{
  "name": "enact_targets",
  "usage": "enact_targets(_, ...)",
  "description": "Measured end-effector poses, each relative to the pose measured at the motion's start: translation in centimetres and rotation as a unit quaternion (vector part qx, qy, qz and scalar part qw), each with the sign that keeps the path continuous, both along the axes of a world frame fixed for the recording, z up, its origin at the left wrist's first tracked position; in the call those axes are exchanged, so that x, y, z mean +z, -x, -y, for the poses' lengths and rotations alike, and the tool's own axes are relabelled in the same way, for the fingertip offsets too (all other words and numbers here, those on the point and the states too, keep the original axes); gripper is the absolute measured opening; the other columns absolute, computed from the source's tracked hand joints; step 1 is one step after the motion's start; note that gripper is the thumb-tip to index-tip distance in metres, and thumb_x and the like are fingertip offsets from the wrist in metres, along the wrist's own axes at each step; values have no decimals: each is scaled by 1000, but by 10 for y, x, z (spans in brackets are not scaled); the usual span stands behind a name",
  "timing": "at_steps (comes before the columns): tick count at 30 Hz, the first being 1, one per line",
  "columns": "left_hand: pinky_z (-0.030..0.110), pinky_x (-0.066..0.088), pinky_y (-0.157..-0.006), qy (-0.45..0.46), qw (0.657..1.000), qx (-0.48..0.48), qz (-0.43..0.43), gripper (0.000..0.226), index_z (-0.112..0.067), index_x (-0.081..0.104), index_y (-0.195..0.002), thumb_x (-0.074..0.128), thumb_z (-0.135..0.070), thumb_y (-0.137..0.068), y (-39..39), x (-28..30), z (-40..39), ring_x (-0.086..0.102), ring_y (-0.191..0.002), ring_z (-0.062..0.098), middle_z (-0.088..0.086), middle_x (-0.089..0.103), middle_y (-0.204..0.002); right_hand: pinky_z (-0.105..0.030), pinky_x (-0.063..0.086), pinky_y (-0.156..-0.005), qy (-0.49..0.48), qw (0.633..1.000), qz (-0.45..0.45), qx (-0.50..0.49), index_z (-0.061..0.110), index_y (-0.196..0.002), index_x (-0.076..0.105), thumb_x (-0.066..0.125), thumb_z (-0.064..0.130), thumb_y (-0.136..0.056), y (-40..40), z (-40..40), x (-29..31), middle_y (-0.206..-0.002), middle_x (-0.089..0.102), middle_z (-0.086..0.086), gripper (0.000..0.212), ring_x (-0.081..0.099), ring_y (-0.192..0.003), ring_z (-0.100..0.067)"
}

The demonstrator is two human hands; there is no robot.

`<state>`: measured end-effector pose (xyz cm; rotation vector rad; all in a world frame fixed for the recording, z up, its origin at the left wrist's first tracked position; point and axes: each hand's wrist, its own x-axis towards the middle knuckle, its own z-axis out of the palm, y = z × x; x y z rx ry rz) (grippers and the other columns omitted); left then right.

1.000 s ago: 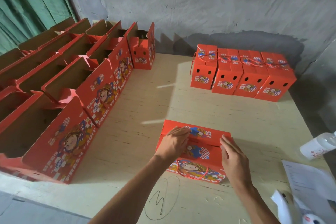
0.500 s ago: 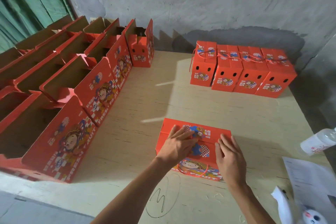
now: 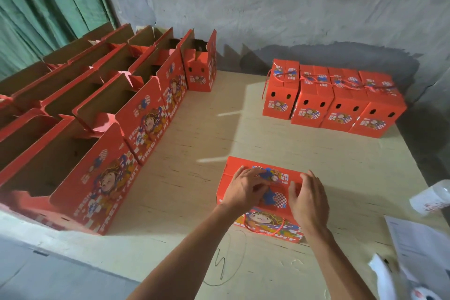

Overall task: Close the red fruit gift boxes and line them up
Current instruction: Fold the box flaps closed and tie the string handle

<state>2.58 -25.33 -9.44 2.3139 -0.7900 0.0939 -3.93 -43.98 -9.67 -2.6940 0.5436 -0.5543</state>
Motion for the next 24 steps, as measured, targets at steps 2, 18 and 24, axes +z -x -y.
enact_targets(2,44,34,-116,9,998,56,-8,32,-19,74,-120,70,-30,-90,2,3,-1,56,-130,27,3,63,-140,-54,44,-110,39,998,-29,31,-6,-124,64,67,24,-97,-6,-1,2,-134,62,-26,41,54,-131,-47)
enact_targets(18,34,60,-83,80,853,365,-364,70,-19,73,-108,78,-71,-60,4,25,-39,73,-91,22,1,77,-102,-40,46,-96,118,951,-283,34,9,-110,77,12,72,-98,-57,-17,25,-114,74,-12,91,63,-115,-32)
enact_targets(24,28,60,-76,103,840,358,-395,47,-21,74,-100,93,-42,-61,-19,26,-49,72,-81,15,-1,76,-97,-36,47,-97,21,941,-334,47,18,-131,68,16,61,-105,-56,-25,27,-124,70,-13,72,64,-121,-31)
